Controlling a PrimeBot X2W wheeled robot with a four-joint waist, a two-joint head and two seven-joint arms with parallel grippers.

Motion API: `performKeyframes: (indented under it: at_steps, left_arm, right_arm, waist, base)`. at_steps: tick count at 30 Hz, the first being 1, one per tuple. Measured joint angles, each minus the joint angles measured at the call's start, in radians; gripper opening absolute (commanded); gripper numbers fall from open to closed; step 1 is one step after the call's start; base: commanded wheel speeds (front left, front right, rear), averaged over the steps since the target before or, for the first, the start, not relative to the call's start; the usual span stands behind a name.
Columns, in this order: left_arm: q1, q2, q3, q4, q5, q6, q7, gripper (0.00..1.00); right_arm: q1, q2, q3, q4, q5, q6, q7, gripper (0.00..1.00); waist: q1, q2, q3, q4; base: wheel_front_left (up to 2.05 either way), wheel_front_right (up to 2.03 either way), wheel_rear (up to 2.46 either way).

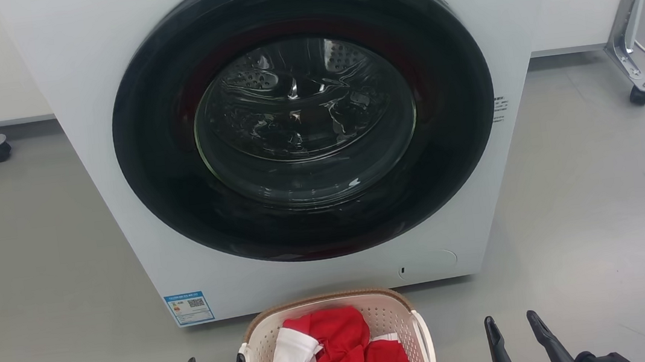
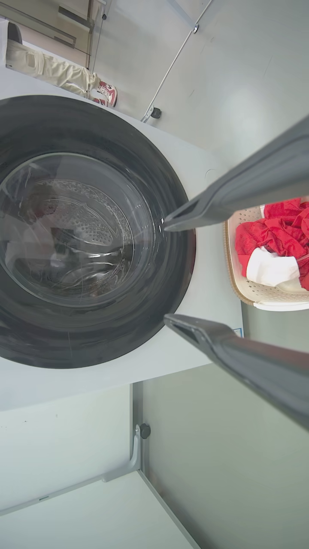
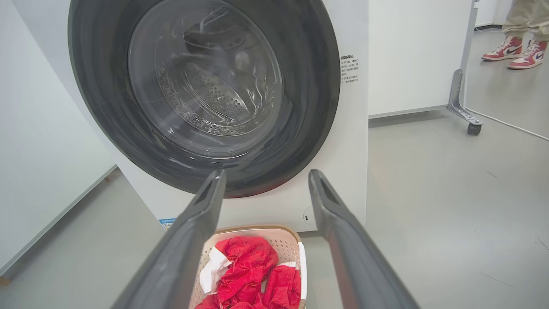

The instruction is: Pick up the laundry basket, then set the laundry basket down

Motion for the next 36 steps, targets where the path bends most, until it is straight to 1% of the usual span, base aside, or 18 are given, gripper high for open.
performKeyframes:
  at_steps: [24, 32, 36]
  left_arm:
    - [0.0, -0.004, 0.02, -0.011, -0.001, 0.0, 0.0, 1.0]
    - [-0.003, -0.005, 0.031, -0.028, -0.001, 0.0, 0.0, 1.0]
    - [-0.027, -0.005, 0.042, -0.034, -0.001, -0.001, 0.0, 1.0]
  right_arm:
    - [0.02, 0.003, -0.016, -0.015, -0.013, 0.001, -0.002, 1.0]
    - [0.01, 0.004, -0.024, -0.033, -0.018, 0.01, -0.002, 1.0]
    - [-0.025, 0.005, -0.037, -0.039, -0.018, 0.012, -0.002, 1.0]
  waist:
    - [0.0, 0.0, 0.014, 0.002]
    - [0.0, 0.0001, 0.058, 0.002]
    - [0.0001, 0.0001, 0.097, 0.002]
  base:
    - [0.0, 0.0, 0.0]
    - [0.0, 0.0, 0.0]
    - [0.0, 0.0, 0.0]
